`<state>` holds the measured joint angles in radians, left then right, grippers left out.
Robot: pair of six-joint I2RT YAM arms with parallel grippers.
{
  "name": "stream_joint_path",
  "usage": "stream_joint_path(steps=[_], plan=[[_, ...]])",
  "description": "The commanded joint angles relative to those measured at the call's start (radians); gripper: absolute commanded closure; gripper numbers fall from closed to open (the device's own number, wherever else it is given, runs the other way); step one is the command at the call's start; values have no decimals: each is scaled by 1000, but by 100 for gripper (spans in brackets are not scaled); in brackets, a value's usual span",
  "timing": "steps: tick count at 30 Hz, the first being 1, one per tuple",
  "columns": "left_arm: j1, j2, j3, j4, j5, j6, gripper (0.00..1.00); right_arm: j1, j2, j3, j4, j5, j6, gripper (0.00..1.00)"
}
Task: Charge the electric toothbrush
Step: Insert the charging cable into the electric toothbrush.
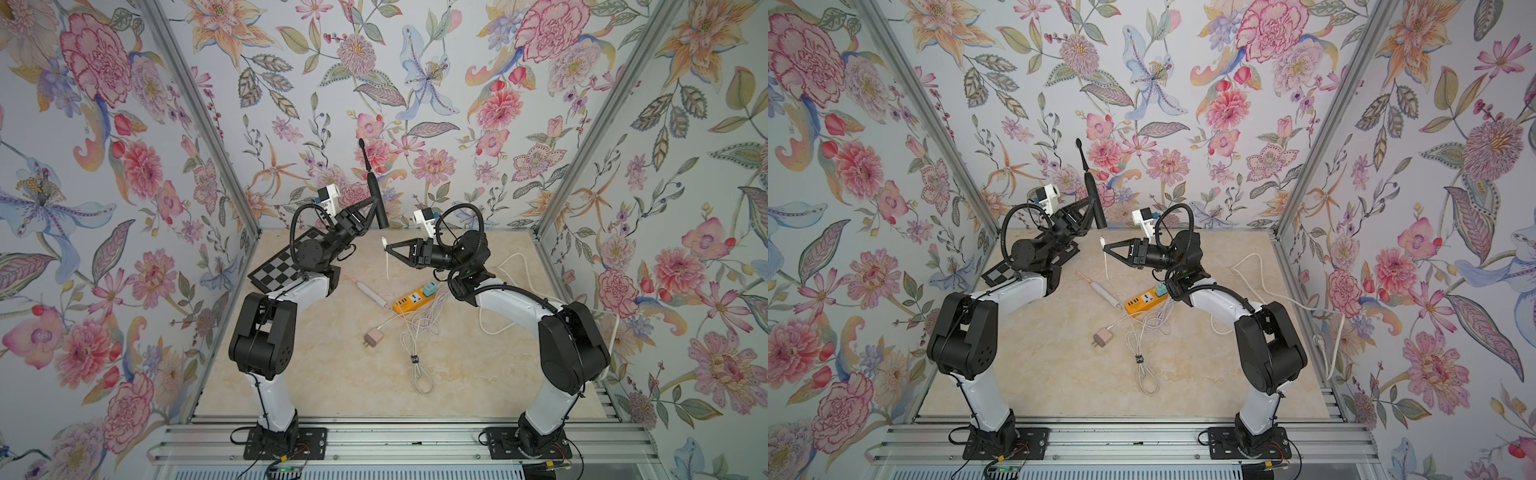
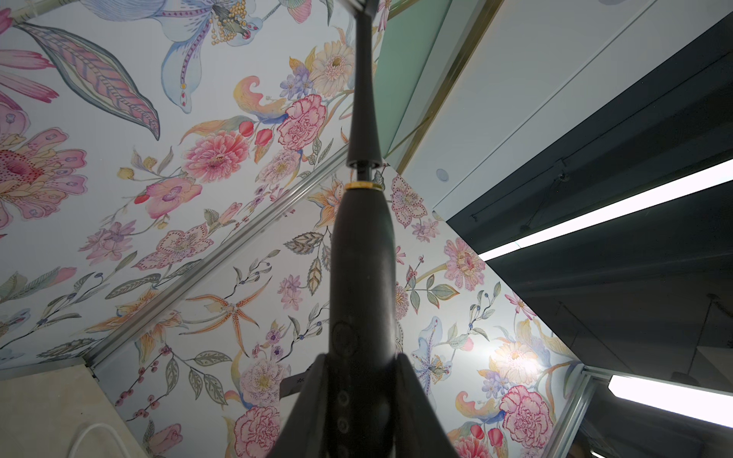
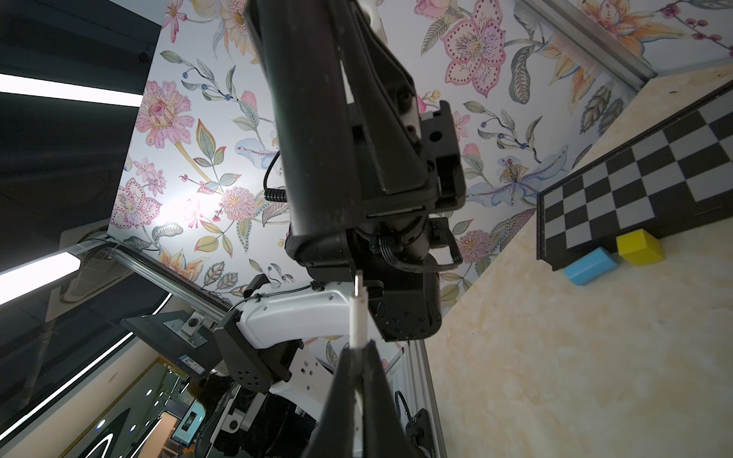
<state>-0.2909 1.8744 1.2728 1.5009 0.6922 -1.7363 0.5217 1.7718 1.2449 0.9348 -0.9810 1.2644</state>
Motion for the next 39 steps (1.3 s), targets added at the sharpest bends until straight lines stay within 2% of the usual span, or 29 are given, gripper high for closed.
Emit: stream_joint_path(steps=[1,10,20,32,39], plan=[[9,15,42,49,-15,-20,100,-26,-12,58,51,15,27,100],[17,62,89,70,-46,-64,100,-40,61,156,83,28,82,100],[19,117,123,116,-85,-149,100,-38,110,164,123,21,110,100],[25,130,106,137,-100,-194,100,-28,133,158,141,22,116,100],[21,119,60,180,-100,-201,100,-29,154,216,139,21,130,100]])
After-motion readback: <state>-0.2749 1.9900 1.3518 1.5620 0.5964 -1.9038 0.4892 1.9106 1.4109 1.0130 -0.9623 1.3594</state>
